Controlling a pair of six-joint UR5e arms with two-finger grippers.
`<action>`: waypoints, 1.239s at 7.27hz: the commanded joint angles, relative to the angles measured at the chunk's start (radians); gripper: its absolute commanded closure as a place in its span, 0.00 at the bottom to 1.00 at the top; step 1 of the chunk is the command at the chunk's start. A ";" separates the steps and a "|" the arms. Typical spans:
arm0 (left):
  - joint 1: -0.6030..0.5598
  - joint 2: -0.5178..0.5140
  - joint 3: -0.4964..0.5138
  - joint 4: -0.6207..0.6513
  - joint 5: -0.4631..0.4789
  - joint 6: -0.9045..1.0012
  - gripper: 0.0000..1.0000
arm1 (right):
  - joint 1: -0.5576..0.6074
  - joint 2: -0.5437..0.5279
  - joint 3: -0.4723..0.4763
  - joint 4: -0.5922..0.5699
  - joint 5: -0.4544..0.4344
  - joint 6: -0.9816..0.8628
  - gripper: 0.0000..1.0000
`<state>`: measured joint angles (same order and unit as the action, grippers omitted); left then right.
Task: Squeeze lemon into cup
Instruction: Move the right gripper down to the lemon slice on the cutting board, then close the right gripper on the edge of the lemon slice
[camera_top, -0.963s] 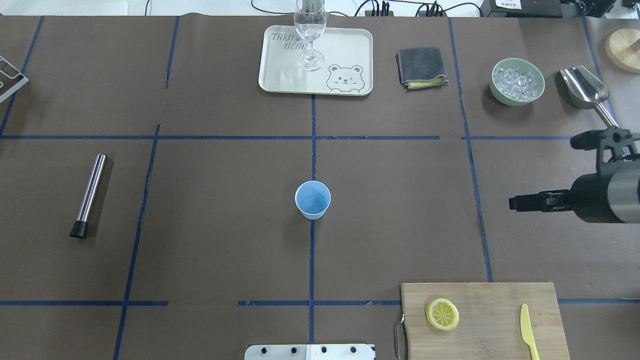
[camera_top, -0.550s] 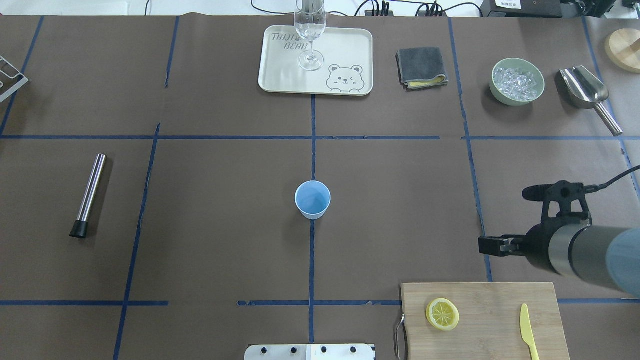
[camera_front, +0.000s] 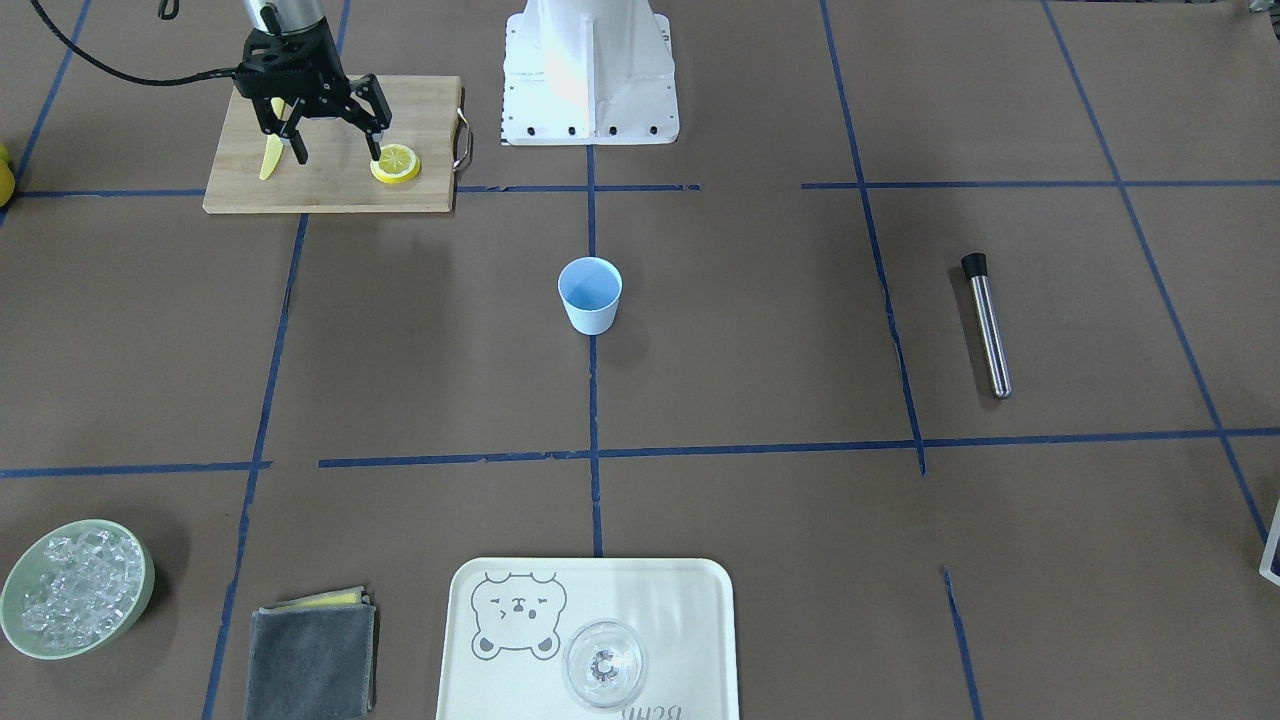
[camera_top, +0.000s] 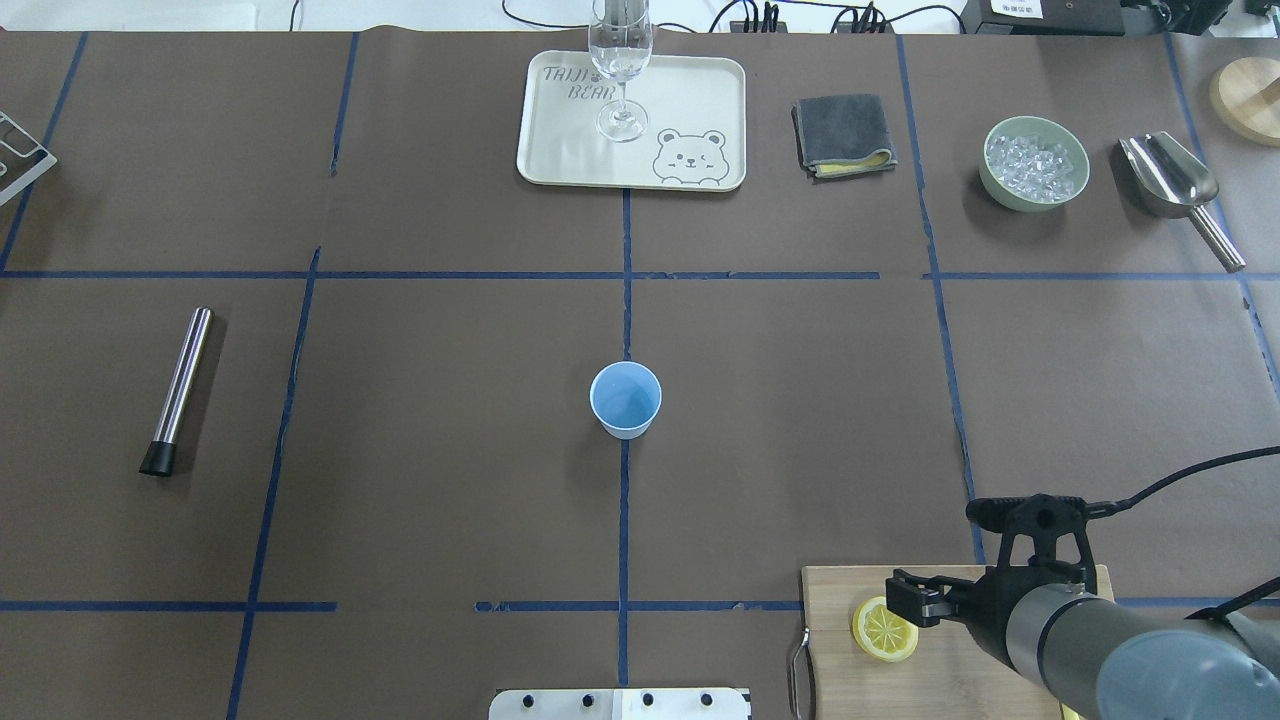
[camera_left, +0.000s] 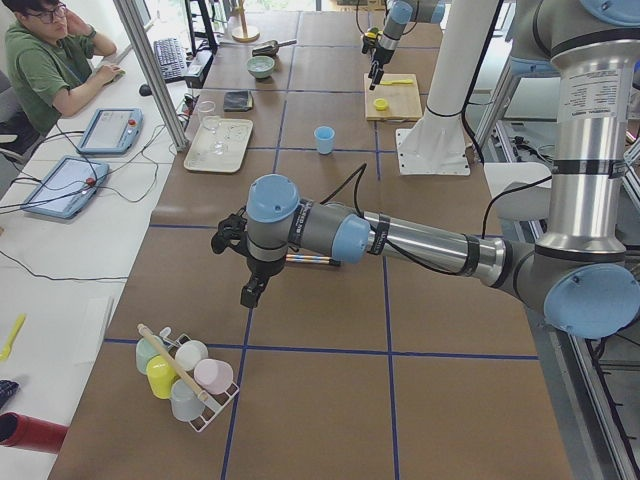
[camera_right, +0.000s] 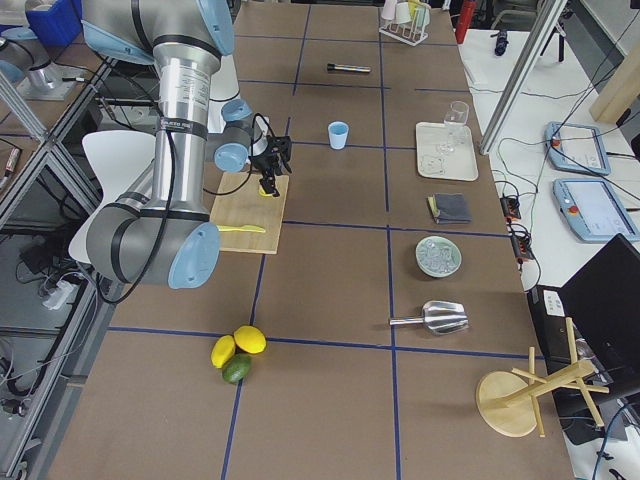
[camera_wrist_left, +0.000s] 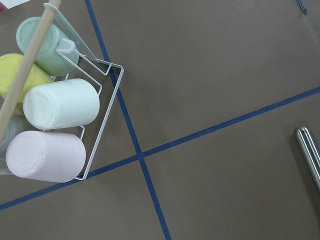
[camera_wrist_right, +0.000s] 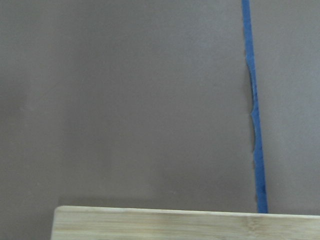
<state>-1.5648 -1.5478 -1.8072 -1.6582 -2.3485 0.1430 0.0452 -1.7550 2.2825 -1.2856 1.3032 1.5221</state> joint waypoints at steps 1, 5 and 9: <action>-0.001 0.002 -0.004 0.000 0.000 0.001 0.00 | -0.028 0.108 -0.096 -0.006 -0.033 0.015 0.00; -0.003 0.003 -0.011 0.002 0.000 0.003 0.00 | -0.065 0.092 -0.104 -0.017 -0.033 0.013 0.00; -0.004 0.006 -0.015 0.002 0.000 0.003 0.00 | -0.079 0.118 -0.103 -0.058 -0.031 0.013 0.04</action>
<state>-1.5682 -1.5423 -1.8202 -1.6567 -2.3485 0.1457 -0.0296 -1.6483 2.1790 -1.3412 1.2716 1.5355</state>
